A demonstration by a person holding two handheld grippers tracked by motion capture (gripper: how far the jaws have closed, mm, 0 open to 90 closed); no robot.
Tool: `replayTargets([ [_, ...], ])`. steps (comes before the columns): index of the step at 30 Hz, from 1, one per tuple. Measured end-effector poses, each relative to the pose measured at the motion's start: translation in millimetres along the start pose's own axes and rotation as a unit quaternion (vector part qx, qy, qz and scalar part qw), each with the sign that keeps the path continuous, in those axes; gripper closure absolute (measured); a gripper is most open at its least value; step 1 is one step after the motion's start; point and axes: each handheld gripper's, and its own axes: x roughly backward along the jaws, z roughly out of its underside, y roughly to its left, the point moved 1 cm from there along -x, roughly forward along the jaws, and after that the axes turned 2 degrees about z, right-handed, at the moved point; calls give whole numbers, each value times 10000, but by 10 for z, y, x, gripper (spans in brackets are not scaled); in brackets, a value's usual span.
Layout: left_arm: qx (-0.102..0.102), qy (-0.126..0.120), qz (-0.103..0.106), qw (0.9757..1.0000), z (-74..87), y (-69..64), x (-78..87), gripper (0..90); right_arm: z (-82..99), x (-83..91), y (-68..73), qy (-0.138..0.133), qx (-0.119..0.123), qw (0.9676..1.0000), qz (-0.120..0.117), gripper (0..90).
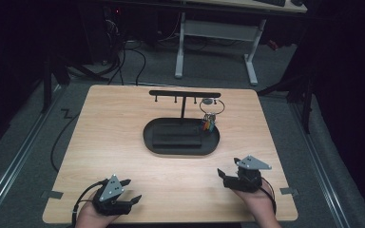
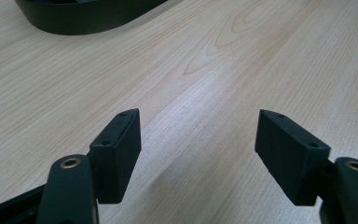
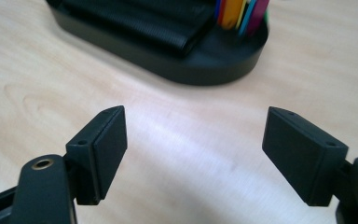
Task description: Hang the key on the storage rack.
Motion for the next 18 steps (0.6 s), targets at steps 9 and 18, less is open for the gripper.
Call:
replayTargets([
  [9,79,-158,73,9998,-31,-65,-26,299,485,171,36,-63,-128,9999,-76,226],
  [18,503,-223,-253,9982,-21,-28,33,316,450,96,-27,-125,-298,9978,-580,243],
])
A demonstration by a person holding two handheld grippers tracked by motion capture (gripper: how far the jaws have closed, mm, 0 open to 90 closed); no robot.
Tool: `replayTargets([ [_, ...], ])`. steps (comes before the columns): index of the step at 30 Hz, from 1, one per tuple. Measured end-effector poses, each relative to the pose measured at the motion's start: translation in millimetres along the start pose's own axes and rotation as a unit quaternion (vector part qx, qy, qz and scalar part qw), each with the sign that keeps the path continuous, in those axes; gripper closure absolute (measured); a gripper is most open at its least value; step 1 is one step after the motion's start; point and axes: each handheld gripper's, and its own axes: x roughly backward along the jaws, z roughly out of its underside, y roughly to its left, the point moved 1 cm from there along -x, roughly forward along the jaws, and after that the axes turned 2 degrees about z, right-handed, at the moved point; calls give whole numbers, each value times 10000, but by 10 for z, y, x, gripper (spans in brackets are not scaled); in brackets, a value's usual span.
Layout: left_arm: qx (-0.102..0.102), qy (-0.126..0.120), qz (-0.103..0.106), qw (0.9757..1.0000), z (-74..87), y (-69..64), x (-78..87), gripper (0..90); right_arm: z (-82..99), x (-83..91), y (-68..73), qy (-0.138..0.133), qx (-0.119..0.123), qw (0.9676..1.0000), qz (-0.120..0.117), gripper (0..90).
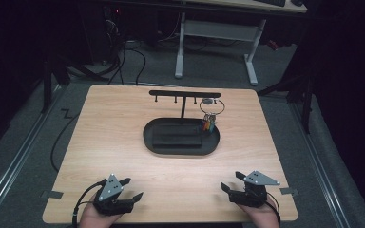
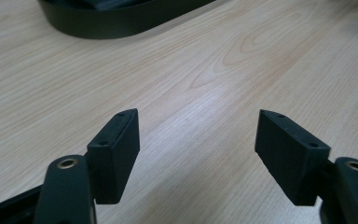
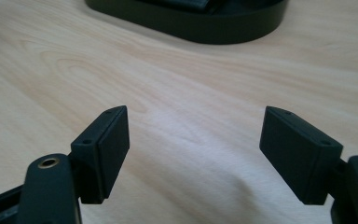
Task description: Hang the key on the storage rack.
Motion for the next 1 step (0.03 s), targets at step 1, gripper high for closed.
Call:
replayTargets([
  [1,20,-16,-46,10000,3,2,6,317,3,-5,0,29,-63,10000,-57,243],
])
